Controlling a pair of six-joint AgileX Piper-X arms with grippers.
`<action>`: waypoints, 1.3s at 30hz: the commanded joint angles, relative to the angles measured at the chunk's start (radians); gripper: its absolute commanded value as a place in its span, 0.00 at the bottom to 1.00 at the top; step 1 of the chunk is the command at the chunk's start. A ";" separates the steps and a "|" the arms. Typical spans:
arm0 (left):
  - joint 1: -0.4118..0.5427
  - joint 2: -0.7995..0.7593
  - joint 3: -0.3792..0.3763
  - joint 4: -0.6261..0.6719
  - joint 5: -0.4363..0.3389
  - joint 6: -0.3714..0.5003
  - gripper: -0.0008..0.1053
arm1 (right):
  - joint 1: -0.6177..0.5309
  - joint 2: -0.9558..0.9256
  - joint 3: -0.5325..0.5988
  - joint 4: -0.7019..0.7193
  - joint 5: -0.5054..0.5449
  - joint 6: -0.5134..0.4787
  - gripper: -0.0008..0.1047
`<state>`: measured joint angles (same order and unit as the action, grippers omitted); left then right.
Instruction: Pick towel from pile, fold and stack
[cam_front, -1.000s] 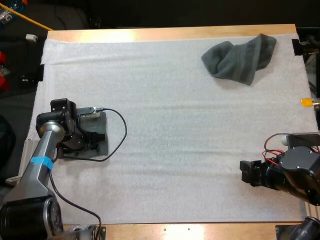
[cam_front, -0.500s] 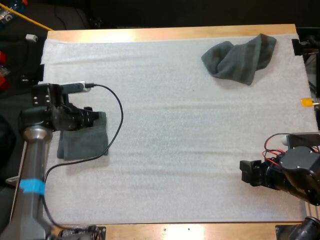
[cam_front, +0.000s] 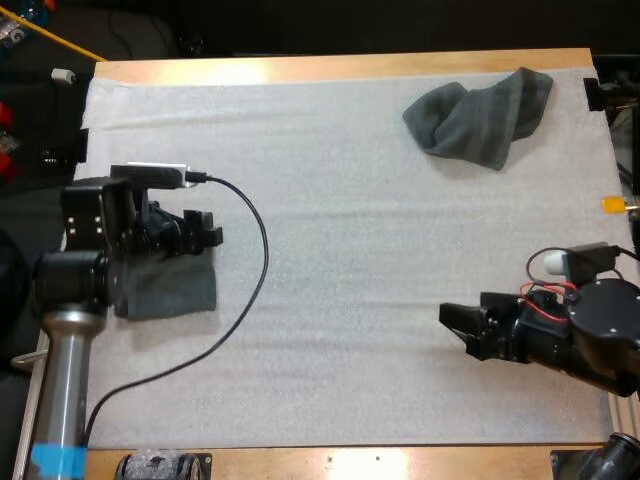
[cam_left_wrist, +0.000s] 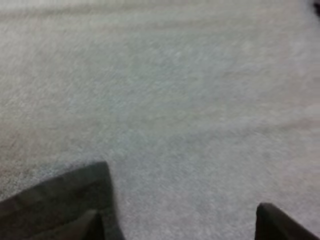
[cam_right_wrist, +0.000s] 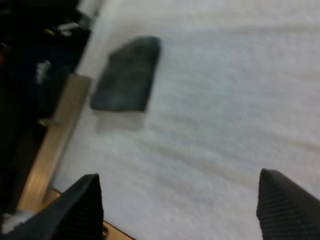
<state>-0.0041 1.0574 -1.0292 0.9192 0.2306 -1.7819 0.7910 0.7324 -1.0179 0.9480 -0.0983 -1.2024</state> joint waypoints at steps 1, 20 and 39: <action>-0.016 -0.021 -0.005 0.004 0.006 -0.016 0.57 | 0.000 -0.002 -0.003 -0.036 -0.012 -0.024 0.60; -0.086 -0.119 -0.015 0.097 -0.078 0.087 0.57 | -0.317 0.216 -0.003 -0.151 0.124 -0.232 0.60; -0.086 -0.399 -0.024 0.201 -0.107 0.135 0.57 | -0.713 -0.033 -0.003 0.074 0.124 -0.473 0.60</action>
<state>-0.0848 0.6622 -1.0465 1.1144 0.1324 -1.6465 0.0815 0.7057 -1.0179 1.0115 0.0283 -1.6568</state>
